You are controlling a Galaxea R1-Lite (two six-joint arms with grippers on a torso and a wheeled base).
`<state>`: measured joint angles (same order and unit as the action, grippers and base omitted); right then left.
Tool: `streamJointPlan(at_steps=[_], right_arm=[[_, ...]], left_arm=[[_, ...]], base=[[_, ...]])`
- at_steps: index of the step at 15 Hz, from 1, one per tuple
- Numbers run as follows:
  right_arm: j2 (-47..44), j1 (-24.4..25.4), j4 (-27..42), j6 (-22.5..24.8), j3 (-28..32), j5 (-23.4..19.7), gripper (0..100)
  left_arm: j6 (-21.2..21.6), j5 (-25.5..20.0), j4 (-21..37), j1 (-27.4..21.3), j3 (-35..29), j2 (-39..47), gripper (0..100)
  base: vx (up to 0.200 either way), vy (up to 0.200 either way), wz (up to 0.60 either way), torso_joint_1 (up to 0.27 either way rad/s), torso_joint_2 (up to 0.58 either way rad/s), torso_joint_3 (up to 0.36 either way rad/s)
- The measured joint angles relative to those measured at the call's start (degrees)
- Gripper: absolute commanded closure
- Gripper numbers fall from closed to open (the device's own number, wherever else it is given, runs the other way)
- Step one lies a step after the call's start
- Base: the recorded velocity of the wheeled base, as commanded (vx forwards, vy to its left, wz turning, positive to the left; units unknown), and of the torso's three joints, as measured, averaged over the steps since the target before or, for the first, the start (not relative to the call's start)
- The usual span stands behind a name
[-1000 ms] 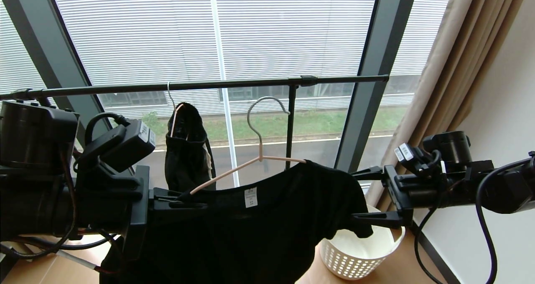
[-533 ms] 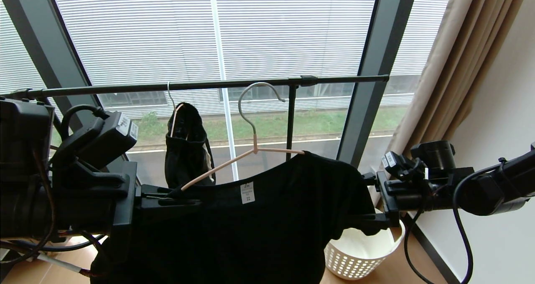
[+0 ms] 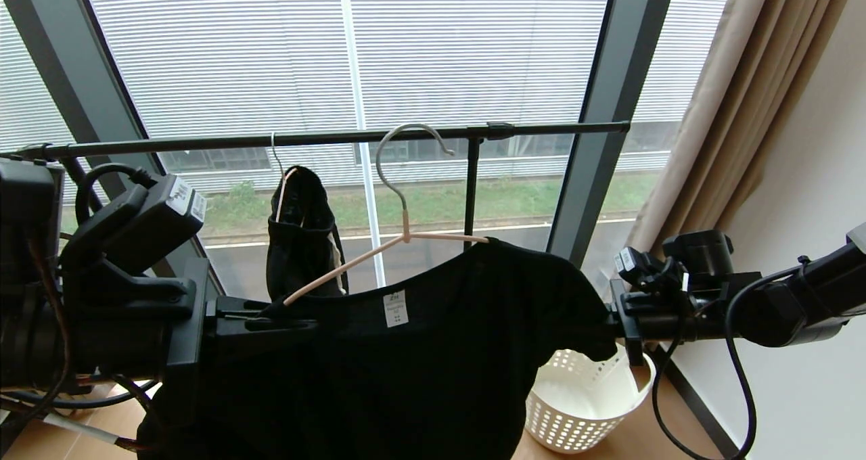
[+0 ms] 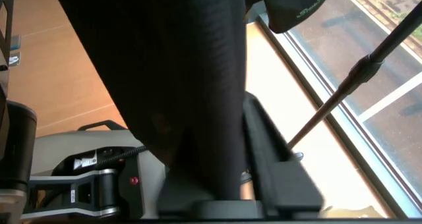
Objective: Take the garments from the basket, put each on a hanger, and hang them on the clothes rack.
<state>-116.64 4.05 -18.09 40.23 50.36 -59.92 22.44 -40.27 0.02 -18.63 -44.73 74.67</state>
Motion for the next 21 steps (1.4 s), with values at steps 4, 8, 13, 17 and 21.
streamJointPlan(at_steps=[4,8,13,17,21], right_arm=[[-0.2,-3.2,0.0,0.0,1.2,0.0,100],[-1.0,-4.0,0.1,0.1,1.7,0.0,100],[-1.5,-4.0,0.1,0.1,1.3,0.0,100],[-0.5,-3.7,0.1,-0.2,1.1,0.4,0],[4.4,0.5,0.1,-7.6,0.4,9.0,0]], left_arm=[[0.0,0.0,0.0,2.3,1.2,-0.7,100],[0.1,-0.1,0.0,4.6,2.4,-1.8,100],[0.0,-0.1,0.0,5.3,3.1,-2.2,100],[-2.1,0.0,0.0,7.1,2.9,-1.3,100],[-6.6,2.3,-0.1,9.5,-1.0,3.2,100]], base=[[0.0,0.0,0.0,0.0,0.0,0.0],[0.0,0.0,0.0,0.0,0.0,0.0],[0.0,0.0,0.0,0.0,0.0,0.0],[0.0,0.0,0.0,0.0,0.0,0.0],[0.0,0.0,0.0,0.0,0.0,0.0]])
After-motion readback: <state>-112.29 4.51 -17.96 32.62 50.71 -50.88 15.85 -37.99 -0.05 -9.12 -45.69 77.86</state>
